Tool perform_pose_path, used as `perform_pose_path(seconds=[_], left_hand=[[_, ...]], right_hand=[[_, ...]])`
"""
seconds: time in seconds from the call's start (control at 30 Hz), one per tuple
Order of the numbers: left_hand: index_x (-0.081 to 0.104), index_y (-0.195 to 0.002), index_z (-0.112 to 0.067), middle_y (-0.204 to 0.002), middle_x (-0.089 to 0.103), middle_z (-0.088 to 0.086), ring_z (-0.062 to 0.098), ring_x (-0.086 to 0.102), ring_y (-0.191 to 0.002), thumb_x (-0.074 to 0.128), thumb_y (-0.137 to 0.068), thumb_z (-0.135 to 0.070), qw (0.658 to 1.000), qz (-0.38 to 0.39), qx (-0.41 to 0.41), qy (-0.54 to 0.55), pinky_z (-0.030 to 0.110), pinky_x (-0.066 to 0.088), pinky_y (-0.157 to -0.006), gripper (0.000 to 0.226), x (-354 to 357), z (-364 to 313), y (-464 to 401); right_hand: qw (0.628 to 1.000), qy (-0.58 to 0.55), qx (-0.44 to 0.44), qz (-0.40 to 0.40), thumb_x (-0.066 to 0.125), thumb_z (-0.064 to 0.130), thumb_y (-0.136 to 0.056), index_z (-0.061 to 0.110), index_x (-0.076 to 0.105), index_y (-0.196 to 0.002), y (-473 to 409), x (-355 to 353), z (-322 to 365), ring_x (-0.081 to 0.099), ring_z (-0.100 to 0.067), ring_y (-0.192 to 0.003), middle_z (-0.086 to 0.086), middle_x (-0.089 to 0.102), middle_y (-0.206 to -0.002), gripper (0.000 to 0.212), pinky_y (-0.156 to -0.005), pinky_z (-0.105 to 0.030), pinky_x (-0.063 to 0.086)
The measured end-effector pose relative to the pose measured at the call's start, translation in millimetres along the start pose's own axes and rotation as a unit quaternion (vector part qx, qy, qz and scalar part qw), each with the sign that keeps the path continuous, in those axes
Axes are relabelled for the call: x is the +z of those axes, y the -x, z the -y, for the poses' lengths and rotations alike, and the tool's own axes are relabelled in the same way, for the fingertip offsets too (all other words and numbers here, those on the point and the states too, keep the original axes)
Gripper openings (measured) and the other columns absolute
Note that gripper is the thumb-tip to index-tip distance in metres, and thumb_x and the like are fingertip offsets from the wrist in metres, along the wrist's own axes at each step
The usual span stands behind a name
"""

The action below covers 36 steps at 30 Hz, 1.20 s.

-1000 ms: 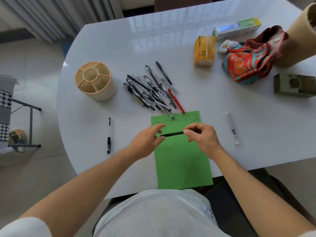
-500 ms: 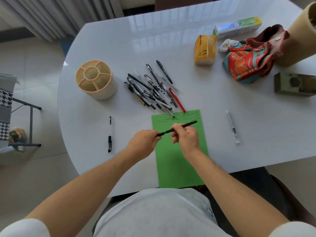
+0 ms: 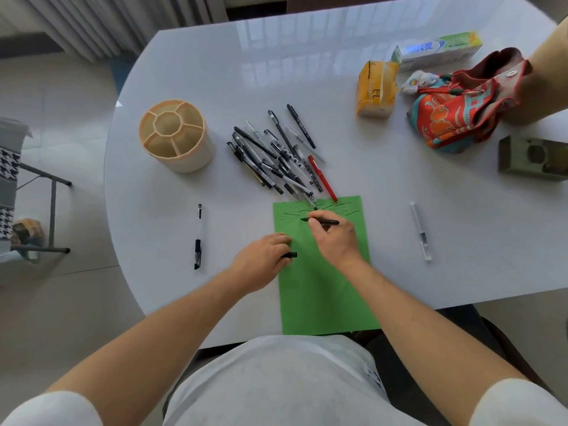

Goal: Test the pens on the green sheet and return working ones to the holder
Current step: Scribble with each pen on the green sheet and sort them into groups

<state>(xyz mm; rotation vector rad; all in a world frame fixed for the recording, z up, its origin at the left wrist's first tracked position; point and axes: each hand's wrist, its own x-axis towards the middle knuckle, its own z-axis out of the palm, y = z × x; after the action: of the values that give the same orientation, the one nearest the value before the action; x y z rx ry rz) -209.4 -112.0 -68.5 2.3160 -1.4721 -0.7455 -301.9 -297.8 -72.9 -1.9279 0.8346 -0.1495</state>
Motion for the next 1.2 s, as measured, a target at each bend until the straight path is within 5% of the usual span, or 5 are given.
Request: perform_pose_path(seconds=[0.27, 0.47, 0.8, 1.07, 1.2], left_hand=[[0.068, -0.116, -0.016, -0.145, 0.054, -0.001, 0.016, 0.043, -0.140, 0.051, -0.101, -0.032, 1.000, 0.012, -0.022, 0.017, 0.035, 0.036, -0.115, 0.028, -3, 0, 0], [0.066, -0.109, -0.019, -0.102, 0.069, -0.003, 0.017, 0.063, -0.089, 0.049, -0.101, -0.036, 0.994, -0.008, -0.078, 0.070, 0.040, 0.054, -0.079, 0.026, -16, -4, -5], [0.066, -0.097, -0.018, -0.078, 0.067, -0.003, 0.017, 0.060, -0.069, 0.051, -0.102, -0.034, 0.995, 0.002, -0.069, 0.074, 0.036, 0.049, -0.063, 0.023, -27, -26, -14], [0.065, -0.089, -0.014, -0.080, 0.073, -0.005, 0.015, 0.065, -0.067, 0.049, -0.103, -0.029, 0.996, 0.025, -0.067, 0.058, 0.038, 0.054, -0.067, 0.026, -26, -40, -17], [0.069, -0.108, -0.018, -0.095, 0.074, -0.004, 0.013, 0.068, -0.079, 0.054, -0.099, -0.043, 0.996, 0.005, -0.049, 0.080, 0.034, 0.056, -0.074, 0.030, -18, -42, -18]], right_hand=[[0.998, -0.007, 0.025, -0.065, 0.064, 0.023, -0.091, 0.028, 0.073, -0.090, -8, -15, -4, 0.070, -0.010, -0.069, 0.008, 0.073, -0.077, 0.010, -0.065, -0.024, 0.056], [0.964, -0.239, 0.116, -0.021, 0.065, 0.011, -0.092, 0.014, 0.067, -0.088, 10, -33, 4, 0.069, -0.021, -0.058, -0.010, 0.075, -0.073, 0.006, -0.057, -0.032, 0.060], [0.948, -0.284, 0.123, 0.078, 0.067, 0.002, -0.094, 0.002, 0.069, -0.090, 32, -32, 16, 0.068, -0.024, -0.056, -0.017, 0.075, -0.073, 0.004, -0.059, -0.031, 0.061], [0.953, -0.255, 0.142, 0.081, 0.069, 0.017, -0.096, 0.002, 0.069, -0.093, 41, -18, 6, 0.067, -0.023, -0.059, -0.010, 0.074, -0.073, 0.015, -0.062, -0.032, 0.059], [0.957, -0.234, 0.154, 0.079, 0.066, 0.022, -0.098, 0.006, 0.068, -0.094, 32, -35, -1, 0.066, -0.019, -0.064, -0.005, 0.071, -0.074, 0.017, -0.063, -0.030, 0.059]])
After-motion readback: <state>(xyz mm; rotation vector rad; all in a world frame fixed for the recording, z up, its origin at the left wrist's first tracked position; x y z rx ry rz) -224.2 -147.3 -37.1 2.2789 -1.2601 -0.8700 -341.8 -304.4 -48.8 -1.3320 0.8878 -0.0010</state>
